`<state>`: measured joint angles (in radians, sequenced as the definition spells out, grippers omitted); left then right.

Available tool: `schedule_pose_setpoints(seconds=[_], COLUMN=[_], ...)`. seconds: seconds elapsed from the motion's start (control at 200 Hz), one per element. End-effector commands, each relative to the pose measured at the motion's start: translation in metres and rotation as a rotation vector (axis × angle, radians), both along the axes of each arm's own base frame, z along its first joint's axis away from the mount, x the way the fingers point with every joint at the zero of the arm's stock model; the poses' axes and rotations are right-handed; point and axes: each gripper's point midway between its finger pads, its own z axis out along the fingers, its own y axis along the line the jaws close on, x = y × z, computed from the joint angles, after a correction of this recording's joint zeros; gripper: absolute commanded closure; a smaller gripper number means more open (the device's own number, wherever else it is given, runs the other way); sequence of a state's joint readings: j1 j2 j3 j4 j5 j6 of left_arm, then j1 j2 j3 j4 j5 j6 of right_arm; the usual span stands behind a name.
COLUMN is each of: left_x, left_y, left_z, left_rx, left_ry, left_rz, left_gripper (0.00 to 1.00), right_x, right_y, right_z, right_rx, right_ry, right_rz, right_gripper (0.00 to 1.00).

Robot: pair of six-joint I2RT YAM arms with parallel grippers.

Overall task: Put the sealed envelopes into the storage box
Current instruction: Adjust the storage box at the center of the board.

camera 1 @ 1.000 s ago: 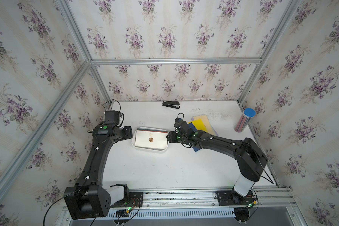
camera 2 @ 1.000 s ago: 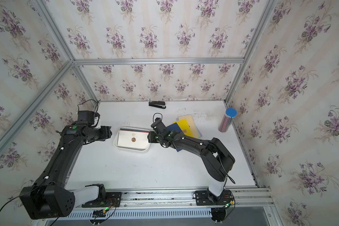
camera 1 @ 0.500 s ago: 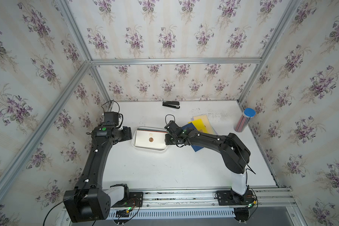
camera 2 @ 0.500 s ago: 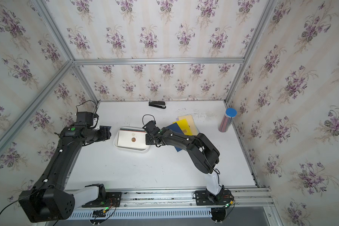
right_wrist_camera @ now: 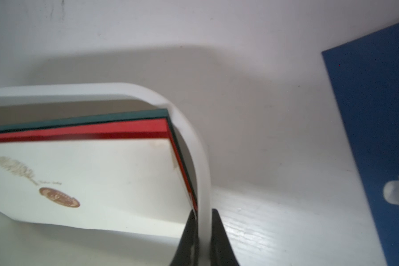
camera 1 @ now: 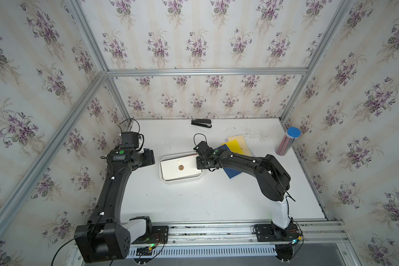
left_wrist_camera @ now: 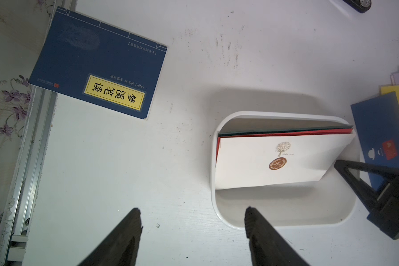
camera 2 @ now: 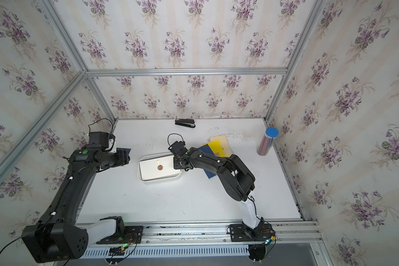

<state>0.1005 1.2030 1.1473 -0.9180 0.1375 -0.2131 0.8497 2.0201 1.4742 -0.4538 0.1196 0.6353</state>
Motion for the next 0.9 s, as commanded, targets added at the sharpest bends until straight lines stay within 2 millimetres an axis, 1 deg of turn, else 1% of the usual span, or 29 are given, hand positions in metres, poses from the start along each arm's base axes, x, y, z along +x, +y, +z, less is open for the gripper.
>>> schedule_pose_setpoints(seconds=[0.0,0.1,0.15,0.325,0.415,0.46,0.505,0.555,0.595,0.615,0.64,0.705,0.735,0.759,0.769,0.834,0.894], left_x=[-0.001,-0.001,-0.002,-0.002,-0.002,-0.003,-0.002,-0.002,-0.004,-0.006,-0.007,-0.010,-0.011,-0.012,-0.011,-0.011,-0.011], left_y=[-0.002,-0.001,0.000,-0.001,-0.002,-0.002,-0.003,-0.004,-0.001,0.003,0.007,0.014,0.015,0.015,0.015,0.005,-0.004], left_z=[0.000,-0.002,-0.003,-0.003,-0.002,-0.001,0.000,0.002,0.004,0.004,0.005,0.008,0.010,0.011,0.012,0.018,0.025], left_rx=[-0.007,-0.003,0.002,-0.008,-0.012,-0.018,-0.027,-0.038,-0.032,-0.025,-0.017,-0.005,-0.007,-0.014,-0.017,-0.058,-0.093], left_ry=[-0.002,0.005,0.013,0.007,0.001,-0.006,-0.015,-0.030,-0.037,-0.034,-0.034,-0.045,-0.053,-0.058,-0.064,-0.101,-0.145], left_rz=[-0.012,-0.008,-0.003,-0.006,-0.006,-0.007,-0.009,-0.010,0.022,0.050,0.076,0.107,0.121,0.128,0.129,0.089,0.056], left_gripper=[0.28,0.28,0.28,0.28,0.28,0.28,0.28,0.27,0.26,0.20,0.16,0.14,0.10,0.02,0.01,0.00,0.00], right_x=[0.013,0.021,0.024,0.027,0.028,0.029,0.029,0.029,0.030,0.030,0.031,0.036,0.039,0.041,0.044,0.054,0.067], right_y=[-0.022,-0.039,-0.044,-0.049,-0.053,-0.053,-0.054,-0.053,-0.053,-0.054,-0.054,-0.059,-0.063,-0.067,-0.069,-0.084,-0.105], right_z=[0.007,0.007,0.006,0.002,-0.001,0.000,0.001,0.005,0.010,0.014,0.019,0.034,0.041,0.046,0.048,0.057,0.058], right_rx=[-0.015,-0.015,-0.006,-0.004,0.011,0.015,0.016,0.022,0.028,0.033,0.039,0.055,0.064,0.072,0.076,0.089,0.075], right_ry=[-0.015,-0.014,-0.007,0.007,0.023,0.017,0.016,0.012,0.001,-0.006,-0.016,-0.047,-0.059,-0.067,-0.072,-0.089,-0.099], right_rz=[-0.051,-0.078,-0.085,-0.088,-0.108,-0.110,-0.109,-0.107,-0.106,-0.105,-0.105,-0.111,-0.118,-0.123,-0.128,-0.148,-0.183], right_gripper=[0.96,0.96,0.97,0.96,0.94,0.90,0.83,0.77,0.73,0.71,0.68,0.59,0.56,0.55,0.54,0.50,0.48])
